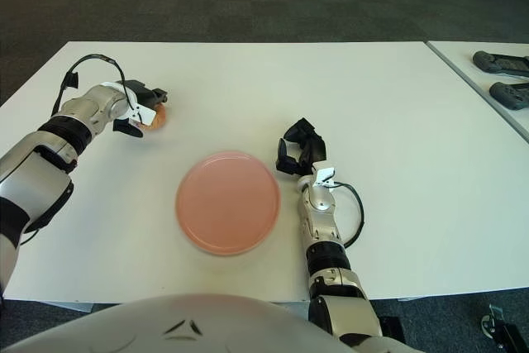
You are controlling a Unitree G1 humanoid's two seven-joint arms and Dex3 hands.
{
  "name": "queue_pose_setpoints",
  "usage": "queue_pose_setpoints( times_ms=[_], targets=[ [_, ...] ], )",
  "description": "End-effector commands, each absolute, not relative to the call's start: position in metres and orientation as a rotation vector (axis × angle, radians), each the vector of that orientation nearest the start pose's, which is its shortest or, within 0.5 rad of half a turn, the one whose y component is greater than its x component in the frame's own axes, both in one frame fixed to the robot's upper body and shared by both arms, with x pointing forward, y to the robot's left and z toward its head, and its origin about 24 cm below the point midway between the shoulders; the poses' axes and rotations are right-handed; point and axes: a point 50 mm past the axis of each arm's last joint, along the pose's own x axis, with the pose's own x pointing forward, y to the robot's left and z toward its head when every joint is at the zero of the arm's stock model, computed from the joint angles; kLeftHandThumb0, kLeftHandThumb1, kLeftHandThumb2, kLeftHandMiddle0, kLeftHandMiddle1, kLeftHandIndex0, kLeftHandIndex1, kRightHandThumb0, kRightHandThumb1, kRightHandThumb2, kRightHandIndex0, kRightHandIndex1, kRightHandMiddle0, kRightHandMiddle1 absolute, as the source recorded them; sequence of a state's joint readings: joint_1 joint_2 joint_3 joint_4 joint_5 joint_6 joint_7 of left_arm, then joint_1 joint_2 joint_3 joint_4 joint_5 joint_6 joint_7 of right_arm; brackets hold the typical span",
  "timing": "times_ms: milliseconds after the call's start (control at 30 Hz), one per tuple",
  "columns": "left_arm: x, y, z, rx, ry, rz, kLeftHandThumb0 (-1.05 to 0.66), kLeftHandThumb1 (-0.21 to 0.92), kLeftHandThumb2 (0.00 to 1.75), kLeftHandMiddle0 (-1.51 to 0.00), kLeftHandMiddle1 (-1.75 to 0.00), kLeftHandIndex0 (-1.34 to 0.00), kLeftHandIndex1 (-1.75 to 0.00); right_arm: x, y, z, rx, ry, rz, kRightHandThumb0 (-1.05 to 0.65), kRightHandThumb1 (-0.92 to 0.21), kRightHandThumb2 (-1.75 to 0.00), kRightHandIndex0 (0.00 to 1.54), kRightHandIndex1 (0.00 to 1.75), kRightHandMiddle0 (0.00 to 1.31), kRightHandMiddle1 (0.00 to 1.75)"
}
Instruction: Put the apple into the plate.
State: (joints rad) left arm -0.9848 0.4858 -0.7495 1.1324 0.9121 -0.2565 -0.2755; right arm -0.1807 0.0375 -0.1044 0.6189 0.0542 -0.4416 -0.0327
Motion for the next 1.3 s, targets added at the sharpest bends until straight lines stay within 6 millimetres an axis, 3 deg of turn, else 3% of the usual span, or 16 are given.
queue_pose_setpoints(
  times_ms=[0,300,500,567,633,667,700,767,800,900,1000,1067,1267],
  targets=[
    [0.381,0.189,0.066,1.900,0.303,-0.752,-0.05,0.13,1.14,-0.11,-1.10,0.00,-0.70,0.253,-0.153,-0.039,0.113,0.137,-0.125,-0.47,-0.31,-1.31,1.15,1.75,0.61,1.75],
    [0.381,0.190,0.066,1.885,0.311,-0.738,0.16,0.16,1.28,-0.09,-1.05,0.00,-0.84,0.252,-0.153,-0.039,0.114,0.136,-0.126,-0.48,-0.31,-1.32,1.15,1.75,0.61,1.75],
    [0.380,0.191,0.064,1.858,0.274,-0.675,0.21,0.19,1.33,-0.11,-1.09,0.00,-0.91,0.253,-0.153,-0.040,0.117,0.137,-0.123,-0.48,-0.31,-1.32,1.14,1.75,0.61,1.75],
    [0.380,0.191,0.063,1.854,0.270,-0.664,0.21,0.19,1.33,-0.12,-1.11,0.00,-0.91,0.253,-0.153,-0.040,0.116,0.138,-0.123,-0.48,-0.31,-1.32,1.14,1.75,0.61,1.75],
    [0.379,0.191,0.060,1.856,0.268,-0.656,0.19,0.18,1.32,-0.21,-1.31,0.00,-0.98,0.252,-0.153,-0.040,0.116,0.138,-0.123,-0.48,-0.31,-1.31,1.14,1.75,0.61,1.75],
    [0.379,0.192,0.059,1.857,0.267,-0.652,0.19,0.18,1.32,-0.21,-1.31,0.00,-0.98,0.253,-0.153,-0.040,0.117,0.137,-0.123,-0.48,-0.31,-1.31,1.14,1.75,0.61,1.75],
    [0.378,0.193,0.058,1.857,0.258,-0.638,0.29,0.36,1.11,-0.38,-1.43,-0.05,-1.22,0.253,-0.153,-0.040,0.117,0.136,-0.123,-0.48,-0.31,-1.31,1.14,1.75,0.61,1.75],
    [0.377,0.194,0.056,1.857,0.235,-0.614,0.35,0.41,1.03,-0.50,-1.47,-0.18,-1.38,0.253,-0.153,-0.040,0.118,0.135,-0.122,-0.47,-0.32,-1.30,1.15,1.75,0.61,1.75],
    [0.377,0.195,0.055,1.858,0.222,-0.605,0.23,0.42,1.04,-0.54,-1.50,-0.30,-1.43,0.253,-0.153,-0.040,0.119,0.134,-0.122,-0.47,-0.32,-1.30,1.15,1.75,0.60,1.75],
    [0.374,0.195,0.053,1.890,0.117,-0.569,0.07,0.36,1.11,-0.61,-1.56,-0.51,-1.43,0.252,-0.153,-0.040,0.122,0.131,-0.120,-0.47,-0.32,-1.30,1.15,1.75,0.60,1.75],
    [0.372,0.195,0.051,1.921,0.033,-0.553,0.02,0.30,1.20,-0.65,-1.65,-0.61,-1.40,0.252,-0.152,-0.041,0.125,0.129,-0.120,-0.47,-0.32,-1.30,1.15,1.75,0.60,1.75],
    [0.371,0.194,0.051,1.947,-0.040,-0.535,0.01,0.27,1.24,-0.66,-1.69,-0.65,-1.37,0.252,-0.153,-0.041,0.127,0.128,-0.121,-0.47,-0.32,-1.30,1.15,1.75,0.60,1.75],
    [0.367,0.197,0.046,1.977,-0.130,-0.505,-0.01,0.23,1.32,-0.64,-1.63,-0.64,-1.58,0.251,-0.153,-0.041,0.126,0.123,-0.120,-0.47,-0.32,-1.30,1.14,1.75,0.60,1.75]
  ],
)
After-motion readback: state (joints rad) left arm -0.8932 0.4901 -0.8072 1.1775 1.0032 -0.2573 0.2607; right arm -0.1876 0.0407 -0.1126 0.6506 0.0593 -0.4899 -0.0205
